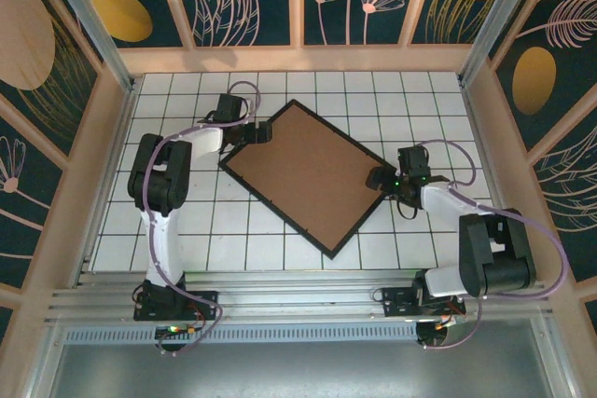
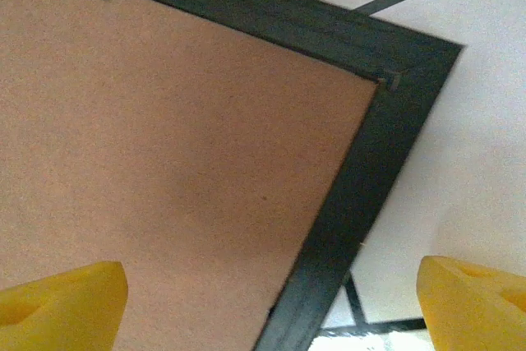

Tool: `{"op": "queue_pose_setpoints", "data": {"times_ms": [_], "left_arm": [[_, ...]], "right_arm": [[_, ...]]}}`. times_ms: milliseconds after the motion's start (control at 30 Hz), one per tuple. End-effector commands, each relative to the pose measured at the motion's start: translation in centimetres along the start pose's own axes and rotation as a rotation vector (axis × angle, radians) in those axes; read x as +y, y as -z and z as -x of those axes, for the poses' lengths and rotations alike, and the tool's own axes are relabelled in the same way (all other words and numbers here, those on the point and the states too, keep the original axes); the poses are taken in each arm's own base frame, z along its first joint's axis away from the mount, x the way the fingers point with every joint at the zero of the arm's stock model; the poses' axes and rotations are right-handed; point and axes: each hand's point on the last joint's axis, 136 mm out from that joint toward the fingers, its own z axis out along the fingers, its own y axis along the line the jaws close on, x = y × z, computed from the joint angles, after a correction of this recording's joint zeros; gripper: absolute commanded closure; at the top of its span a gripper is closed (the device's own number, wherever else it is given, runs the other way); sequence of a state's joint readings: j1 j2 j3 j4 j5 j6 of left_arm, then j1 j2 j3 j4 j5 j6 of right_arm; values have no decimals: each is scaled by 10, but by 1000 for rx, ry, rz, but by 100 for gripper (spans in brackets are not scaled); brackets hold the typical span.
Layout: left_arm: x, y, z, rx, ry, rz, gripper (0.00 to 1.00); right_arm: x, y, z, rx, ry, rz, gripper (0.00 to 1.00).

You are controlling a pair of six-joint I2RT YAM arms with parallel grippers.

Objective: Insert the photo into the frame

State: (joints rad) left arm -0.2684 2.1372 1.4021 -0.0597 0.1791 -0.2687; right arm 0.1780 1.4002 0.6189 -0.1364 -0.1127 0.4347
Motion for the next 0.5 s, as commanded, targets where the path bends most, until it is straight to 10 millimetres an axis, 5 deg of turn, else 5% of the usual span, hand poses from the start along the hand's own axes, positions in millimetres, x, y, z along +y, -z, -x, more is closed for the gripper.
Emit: {"op": "queue_pose_setpoints", "data": {"times_ms": [0, 200, 467], "left_arm": [[-8, -3, -15, 69, -11, -54, 11], [-11, 11, -27, 76, 4, -74, 35], [3, 75, -89, 57, 112, -23, 55]], "right_arm": [[15, -8, 8, -16, -21, 69, 10], [30, -14, 24, -40, -6, 115, 13], [59, -31, 59, -46, 49, 188, 19]]}}
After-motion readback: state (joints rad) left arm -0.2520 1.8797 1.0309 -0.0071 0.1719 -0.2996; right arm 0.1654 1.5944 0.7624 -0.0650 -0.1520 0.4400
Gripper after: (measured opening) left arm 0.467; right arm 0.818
